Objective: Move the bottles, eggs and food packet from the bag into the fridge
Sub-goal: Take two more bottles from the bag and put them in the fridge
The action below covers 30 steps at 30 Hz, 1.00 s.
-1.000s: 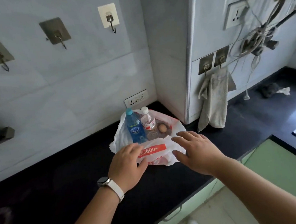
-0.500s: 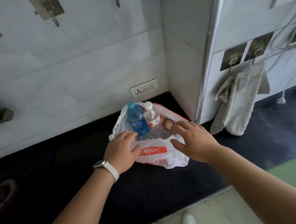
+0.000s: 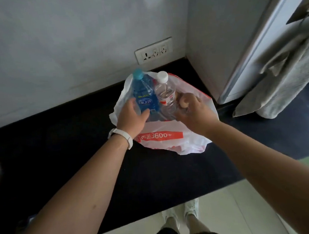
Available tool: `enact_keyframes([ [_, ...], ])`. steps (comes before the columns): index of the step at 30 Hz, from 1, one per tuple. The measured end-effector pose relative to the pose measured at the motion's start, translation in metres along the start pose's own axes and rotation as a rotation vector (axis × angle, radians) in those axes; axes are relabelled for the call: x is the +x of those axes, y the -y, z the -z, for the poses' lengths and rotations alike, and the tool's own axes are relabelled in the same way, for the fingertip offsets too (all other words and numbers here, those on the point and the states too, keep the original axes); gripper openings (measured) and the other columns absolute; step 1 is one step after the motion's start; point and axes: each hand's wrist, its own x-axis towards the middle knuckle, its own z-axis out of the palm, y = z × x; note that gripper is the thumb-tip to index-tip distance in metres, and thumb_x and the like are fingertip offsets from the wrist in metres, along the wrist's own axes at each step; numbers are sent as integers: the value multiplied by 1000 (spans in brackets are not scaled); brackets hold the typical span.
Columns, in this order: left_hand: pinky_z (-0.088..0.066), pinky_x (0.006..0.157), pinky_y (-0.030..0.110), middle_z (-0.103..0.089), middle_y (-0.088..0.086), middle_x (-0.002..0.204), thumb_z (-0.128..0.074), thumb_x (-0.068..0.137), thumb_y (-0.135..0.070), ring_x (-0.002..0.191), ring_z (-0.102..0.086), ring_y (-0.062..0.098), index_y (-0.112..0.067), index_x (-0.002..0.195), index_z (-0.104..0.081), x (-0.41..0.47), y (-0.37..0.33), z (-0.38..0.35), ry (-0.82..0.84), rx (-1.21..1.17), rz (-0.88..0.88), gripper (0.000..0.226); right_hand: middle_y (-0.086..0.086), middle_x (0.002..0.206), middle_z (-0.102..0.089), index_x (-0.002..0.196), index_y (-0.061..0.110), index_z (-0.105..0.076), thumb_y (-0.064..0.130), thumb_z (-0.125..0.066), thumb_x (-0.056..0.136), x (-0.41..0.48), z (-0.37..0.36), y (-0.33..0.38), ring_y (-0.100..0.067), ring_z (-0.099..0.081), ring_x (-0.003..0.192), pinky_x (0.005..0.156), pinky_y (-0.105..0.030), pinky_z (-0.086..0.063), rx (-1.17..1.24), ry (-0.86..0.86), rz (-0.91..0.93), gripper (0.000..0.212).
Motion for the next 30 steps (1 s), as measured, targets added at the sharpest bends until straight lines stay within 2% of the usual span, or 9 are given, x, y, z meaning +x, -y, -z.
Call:
enact_keyframes([
  [3, -46, 98, 32, -59, -2, 130, -74, 87, -30, 121, -56, 15, -20, 135, -47, 23, 6, -4, -24, -90, -19, 56, 1, 127, -55, 126, 24, -43, 78, -48, 60, 15, -12, -2, -24, -60, 103, 86, -47, -54, 74, -28, -17, 84],
  [9, -50, 103, 42, -60, -9, 133, -80, 73, -48, 123, -57, 10, -29, 139, -45, 59, 16, -6, 39, -176, -23, 77, 2, 138, -53, 142, 26, -32, 54, -73, 78, 50, -32, -8, -20, -57, 115, 87, -36, -52, 76, -31, 8, 81],
  [14, -49, 105, 47, -55, -7, 137, -88, 62, -41, 127, -54, 13, -37, 134, -38, 72, 19, -13, 35, -265, -53, 87, 5, 141, -51, 146, 27, -27, 47, -78, 77, 67, -44, -13, -17, -53, 123, 86, -23, -38, 124, -59, 6, 89],
  [17, -48, 105, 48, -57, -5, 135, -91, 62, -30, 127, -55, 13, -26, 139, -41, 79, 24, -20, 51, -293, -77, 92, 5, 142, -49, 146, 26, -27, 45, -81, 74, 74, -50, -13, -18, -49, 128, 89, -24, -36, 144, -72, 14, 91],
  [20, -48, 106, 40, -57, -5, 136, -93, 63, -22, 128, -53, 11, -20, 143, -38, 84, 25, -24, 48, -294, -81, 97, 5, 145, -47, 146, 28, -24, 46, -82, 72, 82, -56, -15, -19, -46, 132, 102, -32, -40, 169, -64, 0, 96],
  [23, -46, 96, 8, -54, -6, 138, -91, 67, -18, 126, -50, 6, -18, 144, -37, 87, 27, -28, 39, -291, -100, 94, 4, 146, -46, 146, 30, -21, 51, -81, 70, 87, -61, -17, -21, -45, 133, 105, -46, -45, 179, -57, -21, 99],
  [25, -46, 94, 8, -55, -4, 138, -91, 67, -17, 126, -51, 8, -17, 143, -39, 88, 27, -29, 17, -304, -124, 92, 5, 145, -48, 146, 31, -22, 55, -79, 70, 90, -62, -19, -21, -47, 132, 103, -47, -47, 174, -61, -30, 99],
  [27, -47, 96, 13, -58, -6, 134, -92, 66, -18, 125, -54, 9, -21, 138, -42, 88, 28, -31, -7, -317, -138, 88, 6, 144, -49, 146, 30, -24, 56, -79, 71, 91, -63, -19, -20, -48, 131, 103, -44, -47, 177, -68, -25, 97],
  [30, -49, 100, 24, -57, -20, 122, -93, 64, -19, 117, -56, -1, -39, 126, -42, 85, 27, -34, -37, -327, -134, 82, 9, 139, -53, 143, 28, -30, 50, -79, 74, 88, -59, -20, -14, -52, 126, 91, -20, -46, 225, -71, -15, 88],
])
